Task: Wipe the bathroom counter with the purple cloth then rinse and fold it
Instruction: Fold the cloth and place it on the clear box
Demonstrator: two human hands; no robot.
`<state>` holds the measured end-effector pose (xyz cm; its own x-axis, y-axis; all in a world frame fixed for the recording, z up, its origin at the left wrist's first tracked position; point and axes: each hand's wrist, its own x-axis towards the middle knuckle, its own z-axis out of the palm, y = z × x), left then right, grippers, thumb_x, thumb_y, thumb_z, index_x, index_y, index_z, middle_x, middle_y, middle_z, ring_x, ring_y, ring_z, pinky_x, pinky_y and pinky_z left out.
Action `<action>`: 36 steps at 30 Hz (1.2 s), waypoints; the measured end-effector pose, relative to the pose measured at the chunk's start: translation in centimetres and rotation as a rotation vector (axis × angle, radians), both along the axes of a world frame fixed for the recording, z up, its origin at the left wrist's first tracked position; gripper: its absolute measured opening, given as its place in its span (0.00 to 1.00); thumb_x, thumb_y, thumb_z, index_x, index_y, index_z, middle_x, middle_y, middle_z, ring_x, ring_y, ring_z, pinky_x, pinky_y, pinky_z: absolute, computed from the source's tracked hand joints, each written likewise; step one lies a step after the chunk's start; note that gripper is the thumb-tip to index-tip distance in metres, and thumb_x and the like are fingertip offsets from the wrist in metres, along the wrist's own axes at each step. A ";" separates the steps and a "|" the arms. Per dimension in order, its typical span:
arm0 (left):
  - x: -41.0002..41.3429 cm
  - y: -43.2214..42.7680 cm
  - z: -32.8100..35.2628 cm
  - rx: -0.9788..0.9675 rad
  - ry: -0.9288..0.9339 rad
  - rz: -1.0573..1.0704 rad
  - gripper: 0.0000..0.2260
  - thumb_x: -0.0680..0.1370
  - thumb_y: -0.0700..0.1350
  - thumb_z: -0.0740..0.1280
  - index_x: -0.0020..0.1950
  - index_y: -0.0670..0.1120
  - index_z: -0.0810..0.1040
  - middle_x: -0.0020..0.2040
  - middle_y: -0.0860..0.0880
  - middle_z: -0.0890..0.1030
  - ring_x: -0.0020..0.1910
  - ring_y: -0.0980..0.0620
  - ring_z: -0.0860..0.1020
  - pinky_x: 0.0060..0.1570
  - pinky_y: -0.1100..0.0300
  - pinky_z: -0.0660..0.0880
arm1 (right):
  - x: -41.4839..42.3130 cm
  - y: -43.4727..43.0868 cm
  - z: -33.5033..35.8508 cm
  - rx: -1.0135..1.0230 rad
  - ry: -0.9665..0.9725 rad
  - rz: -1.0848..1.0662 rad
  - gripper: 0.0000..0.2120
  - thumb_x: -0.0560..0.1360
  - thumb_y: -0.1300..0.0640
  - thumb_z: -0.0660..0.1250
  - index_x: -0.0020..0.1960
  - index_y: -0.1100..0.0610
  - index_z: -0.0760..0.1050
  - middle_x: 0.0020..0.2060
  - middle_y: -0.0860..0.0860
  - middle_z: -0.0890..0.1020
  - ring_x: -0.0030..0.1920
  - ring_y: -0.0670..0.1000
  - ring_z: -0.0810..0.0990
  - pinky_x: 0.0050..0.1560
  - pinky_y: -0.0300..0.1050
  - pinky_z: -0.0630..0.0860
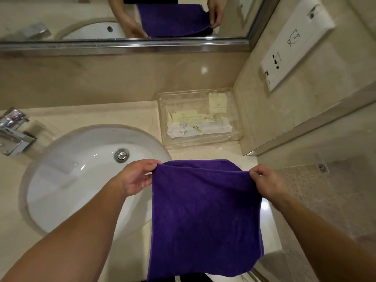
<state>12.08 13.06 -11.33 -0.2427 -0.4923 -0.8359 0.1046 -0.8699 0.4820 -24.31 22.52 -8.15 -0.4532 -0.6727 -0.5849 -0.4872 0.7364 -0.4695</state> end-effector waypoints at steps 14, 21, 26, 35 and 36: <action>-0.7 1.0 1.7 -0.140 -0.016 -0.076 0.09 0.82 0.34 0.60 0.53 0.40 0.80 0.46 0.44 0.83 0.46 0.47 0.79 0.50 0.53 0.74 | 1.8 0.6 -0.3 0.037 -0.130 -0.069 0.10 0.79 0.55 0.58 0.43 0.52 0.75 0.37 0.50 0.78 0.39 0.52 0.74 0.42 0.49 0.75; -1.0 0.6 3.0 -0.119 -0.093 -0.152 0.09 0.82 0.35 0.61 0.55 0.39 0.81 0.48 0.44 0.85 0.48 0.45 0.81 0.52 0.51 0.77 | 2.0 0.7 0.0 0.091 -0.379 -0.286 0.10 0.77 0.62 0.60 0.47 0.57 0.81 0.45 0.57 0.85 0.40 0.53 0.80 0.39 0.43 0.76; -1.2 0.6 3.0 -0.146 -0.147 -0.142 0.10 0.82 0.34 0.61 0.55 0.39 0.82 0.50 0.43 0.85 0.50 0.44 0.81 0.56 0.49 0.77 | 2.0 0.3 -0.4 -0.141 -0.324 -0.364 0.11 0.80 0.59 0.62 0.45 0.57 0.82 0.39 0.52 0.83 0.40 0.51 0.78 0.42 0.48 0.76; -1.3 0.9 2.4 -0.259 -0.308 -0.148 0.09 0.83 0.36 0.62 0.54 0.40 0.83 0.52 0.41 0.84 0.50 0.43 0.82 0.51 0.49 0.79 | 1.3 -0.3 -0.8 -0.237 -0.354 -0.438 0.11 0.82 0.58 0.62 0.48 0.59 0.83 0.44 0.56 0.85 0.45 0.53 0.81 0.49 0.51 0.80; -1.3 1.0 2.4 -0.283 -0.335 -0.146 0.08 0.83 0.37 0.62 0.53 0.40 0.82 0.51 0.40 0.84 0.50 0.43 0.81 0.50 0.49 0.79 | 1.2 -0.2 -0.7 -0.265 -0.344 -0.441 0.11 0.82 0.58 0.63 0.48 0.57 0.83 0.45 0.55 0.86 0.47 0.53 0.82 0.52 0.52 0.81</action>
